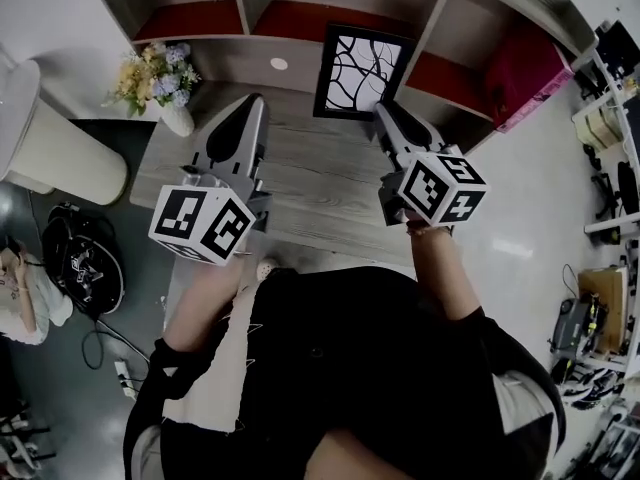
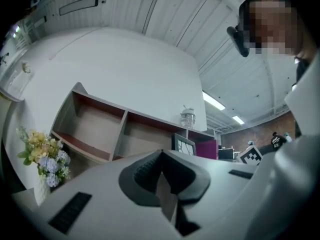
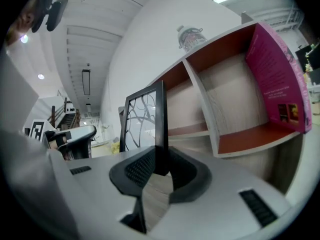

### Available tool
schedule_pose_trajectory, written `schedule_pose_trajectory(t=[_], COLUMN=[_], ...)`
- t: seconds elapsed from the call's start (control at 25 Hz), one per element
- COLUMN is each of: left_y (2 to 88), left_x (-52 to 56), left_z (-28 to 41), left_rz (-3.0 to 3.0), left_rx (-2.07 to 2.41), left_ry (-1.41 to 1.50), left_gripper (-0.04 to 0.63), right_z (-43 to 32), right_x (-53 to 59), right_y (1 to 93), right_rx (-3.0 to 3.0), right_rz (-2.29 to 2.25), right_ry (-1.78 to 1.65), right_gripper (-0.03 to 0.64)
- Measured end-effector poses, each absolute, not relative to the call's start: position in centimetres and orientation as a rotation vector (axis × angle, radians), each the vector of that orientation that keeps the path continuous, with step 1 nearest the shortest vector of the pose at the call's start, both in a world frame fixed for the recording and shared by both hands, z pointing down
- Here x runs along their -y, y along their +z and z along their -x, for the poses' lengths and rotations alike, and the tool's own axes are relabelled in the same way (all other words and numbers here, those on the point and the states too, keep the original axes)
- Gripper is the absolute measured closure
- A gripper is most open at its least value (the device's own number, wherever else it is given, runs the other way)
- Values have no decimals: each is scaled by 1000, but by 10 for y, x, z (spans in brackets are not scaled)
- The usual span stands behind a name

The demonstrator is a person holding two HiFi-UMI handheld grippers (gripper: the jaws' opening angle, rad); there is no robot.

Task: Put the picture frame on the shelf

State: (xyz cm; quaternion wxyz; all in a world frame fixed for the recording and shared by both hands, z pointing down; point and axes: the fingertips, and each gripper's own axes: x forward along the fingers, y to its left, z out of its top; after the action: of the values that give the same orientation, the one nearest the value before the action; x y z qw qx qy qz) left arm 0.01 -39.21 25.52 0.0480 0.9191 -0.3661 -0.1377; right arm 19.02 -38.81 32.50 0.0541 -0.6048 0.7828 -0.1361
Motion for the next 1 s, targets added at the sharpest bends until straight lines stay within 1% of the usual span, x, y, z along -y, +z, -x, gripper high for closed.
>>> schedule_pose_trajectory(t=[0.28, 0.68, 1.0], left_y=[241, 241, 251], left_x=[456, 500, 532], left_z=[16, 30, 39], left_rz=[-2850, -2918, -2909], left_rx=[949, 747, 618], left_ry=[-385, -369, -385], left_gripper=[584, 584, 584], right_z=[-176, -177, -161], right_x=[436, 462, 506], right_y=[310, 307, 317], right_rx=[-2257, -2037, -2127], right_rz=[1972, 2098, 2067], right_ry=[-422, -463, -693], right_gripper=[534, 534, 534])
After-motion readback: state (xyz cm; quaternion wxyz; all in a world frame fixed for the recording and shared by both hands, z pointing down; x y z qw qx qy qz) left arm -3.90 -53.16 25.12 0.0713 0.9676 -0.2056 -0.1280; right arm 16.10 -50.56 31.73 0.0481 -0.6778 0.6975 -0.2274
